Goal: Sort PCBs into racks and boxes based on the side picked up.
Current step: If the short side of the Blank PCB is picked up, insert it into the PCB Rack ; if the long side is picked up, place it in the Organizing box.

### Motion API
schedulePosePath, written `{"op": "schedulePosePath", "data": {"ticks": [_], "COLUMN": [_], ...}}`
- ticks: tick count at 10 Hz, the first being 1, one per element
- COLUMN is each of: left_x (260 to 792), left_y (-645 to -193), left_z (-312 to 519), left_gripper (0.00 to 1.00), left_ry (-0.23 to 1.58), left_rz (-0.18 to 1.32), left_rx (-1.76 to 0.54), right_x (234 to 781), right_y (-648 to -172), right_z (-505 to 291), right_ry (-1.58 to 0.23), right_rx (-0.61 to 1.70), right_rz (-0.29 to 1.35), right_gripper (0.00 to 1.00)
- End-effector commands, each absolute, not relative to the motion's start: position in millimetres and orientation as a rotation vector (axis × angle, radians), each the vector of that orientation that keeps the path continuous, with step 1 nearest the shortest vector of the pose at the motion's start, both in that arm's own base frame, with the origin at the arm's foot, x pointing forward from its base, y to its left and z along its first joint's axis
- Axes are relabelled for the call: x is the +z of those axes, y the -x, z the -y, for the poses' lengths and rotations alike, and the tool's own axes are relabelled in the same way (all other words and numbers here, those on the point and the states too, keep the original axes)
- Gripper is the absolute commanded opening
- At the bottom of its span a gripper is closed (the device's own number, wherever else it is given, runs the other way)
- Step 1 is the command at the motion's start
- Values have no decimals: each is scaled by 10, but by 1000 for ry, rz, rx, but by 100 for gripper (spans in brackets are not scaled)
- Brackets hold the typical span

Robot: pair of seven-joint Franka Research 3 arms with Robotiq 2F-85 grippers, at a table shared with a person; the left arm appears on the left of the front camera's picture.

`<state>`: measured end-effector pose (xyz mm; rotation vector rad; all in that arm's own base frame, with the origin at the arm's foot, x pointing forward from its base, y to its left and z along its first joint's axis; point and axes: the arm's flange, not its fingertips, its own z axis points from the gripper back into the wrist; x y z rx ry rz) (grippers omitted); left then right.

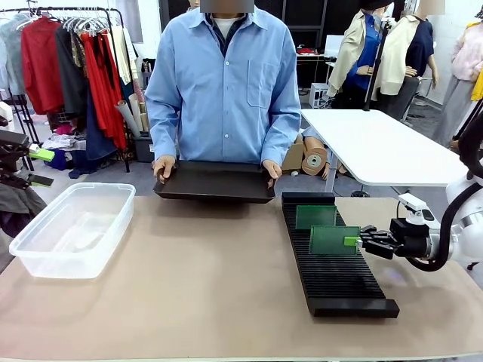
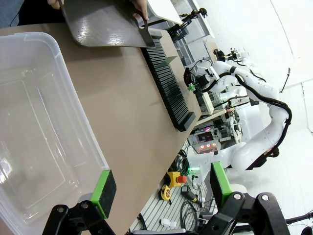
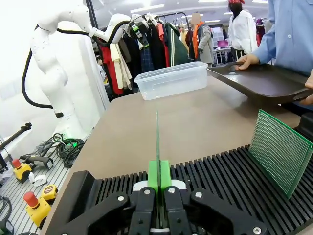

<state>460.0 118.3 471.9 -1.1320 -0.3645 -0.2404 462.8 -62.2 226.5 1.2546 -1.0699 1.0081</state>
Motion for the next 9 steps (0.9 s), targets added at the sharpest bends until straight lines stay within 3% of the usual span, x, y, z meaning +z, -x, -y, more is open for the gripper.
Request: {"op": "schedulePosePath", "data": {"ticks": [1,9], "left_x": [4727,4727], "left_y": [-4585,-4585], "left_z": [-1177,-1177], "left_gripper": [100,100], "left_ry": [1125,1125], "left_rz": [365,365], "left_rx": [-243,-243], "right_x": [2302,2182], "right_y": [-4634,-4740], "right_z": [614,605], "right_ry": [-1255,-1253], "right_rx": [1015,1038], "right_rz": [1076,1039], "right_gripper": [0,0]}}
